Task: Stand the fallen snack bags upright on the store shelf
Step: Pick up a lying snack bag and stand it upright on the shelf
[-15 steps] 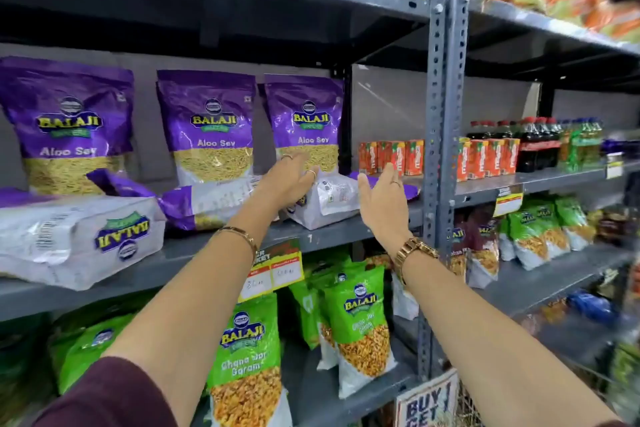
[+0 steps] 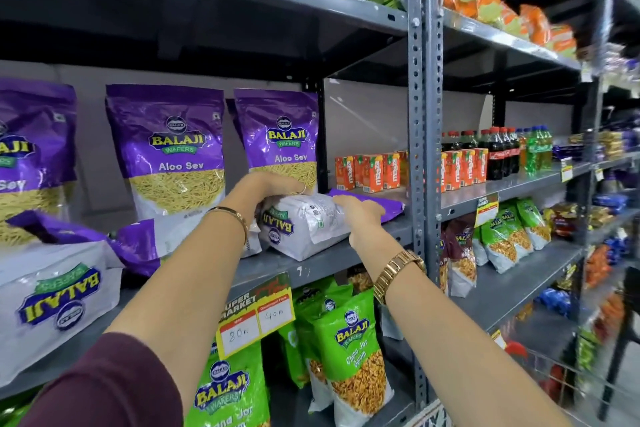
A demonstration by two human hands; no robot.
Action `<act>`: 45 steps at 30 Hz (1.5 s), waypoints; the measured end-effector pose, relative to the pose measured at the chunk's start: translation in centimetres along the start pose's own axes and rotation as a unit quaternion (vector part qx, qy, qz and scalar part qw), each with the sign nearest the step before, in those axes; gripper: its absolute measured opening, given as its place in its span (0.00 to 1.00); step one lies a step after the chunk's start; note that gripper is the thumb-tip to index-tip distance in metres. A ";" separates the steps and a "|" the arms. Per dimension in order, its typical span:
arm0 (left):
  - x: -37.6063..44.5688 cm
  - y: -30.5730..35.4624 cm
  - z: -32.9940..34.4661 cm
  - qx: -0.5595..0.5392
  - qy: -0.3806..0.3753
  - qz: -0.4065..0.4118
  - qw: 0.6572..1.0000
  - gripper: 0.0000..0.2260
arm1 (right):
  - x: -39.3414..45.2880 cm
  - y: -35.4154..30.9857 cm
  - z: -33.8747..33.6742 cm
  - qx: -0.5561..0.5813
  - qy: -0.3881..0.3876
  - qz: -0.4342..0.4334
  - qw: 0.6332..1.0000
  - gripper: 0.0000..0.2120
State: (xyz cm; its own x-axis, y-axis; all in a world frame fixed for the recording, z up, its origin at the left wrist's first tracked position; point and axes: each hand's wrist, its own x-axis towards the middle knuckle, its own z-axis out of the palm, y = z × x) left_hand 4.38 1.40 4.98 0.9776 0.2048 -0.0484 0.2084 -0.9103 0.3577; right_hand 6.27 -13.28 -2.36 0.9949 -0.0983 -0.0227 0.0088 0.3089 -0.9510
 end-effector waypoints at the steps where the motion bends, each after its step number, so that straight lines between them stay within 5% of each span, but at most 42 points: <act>1: 0.0 0.1 -0.2 0.011 -0.015 -0.010 1.000 0.20 | 0.1 0.0 0.0 0.014 0.001 0.005 1.000 0.41; 5: 0.7 -0.1 -0.1 -0.023 -0.043 -0.019 0.999 0.19 | 0.4 0.4 0.0 0.056 -0.005 0.009 0.998 0.31; 10: 0.3 -0.2 0.5 -0.082 -0.009 -0.001 0.997 0.14 | -0.3 0.6 -0.2 0.101 0.022 0.010 0.995 0.37; 22: -1.4 -0.5 0.6 -0.296 -0.032 0.018 0.954 0.07 | -2.7 -1.8 -0.1 0.101 0.023 -0.035 0.994 0.30; 28: -2.3 -0.9 -0.1 -0.360 0.043 0.013 0.932 0.09 | -2.1 -3.6 0.2 0.103 -0.027 -0.107 0.989 0.14; 30: -2.7 -0.9 -0.1 -0.395 0.063 0.022 0.916 0.04 | -1.5 -3.9 0.5 0.081 -0.054 -0.144 0.985 0.16; 32: -2.2 -0.7 0.1 -0.401 0.089 0.029 0.911 0.13 | -0.9 -4.2 0.5 0.056 -0.076 -0.166 0.982 0.19; 39: -0.2 0.0 1.4 -0.405 0.199 0.023 0.892 0.18 | 2.0 -4.6 1.0 -0.040 -0.156 -0.197 0.967 0.26; 45: 1.9 0.4 3.3 -0.399 0.280 -0.004 0.873 0.10 | 4.7 -4.0 2.1 -0.038 -0.177 -0.220 0.958 0.28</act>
State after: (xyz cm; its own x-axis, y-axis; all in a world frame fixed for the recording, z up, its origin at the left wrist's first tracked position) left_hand 6.42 0.19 1.92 0.7623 0.5565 0.3303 -0.0905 -0.4137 0.9059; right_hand 11.13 -12.97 1.99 0.8681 0.1286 0.4794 0.4418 0.2403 -0.8644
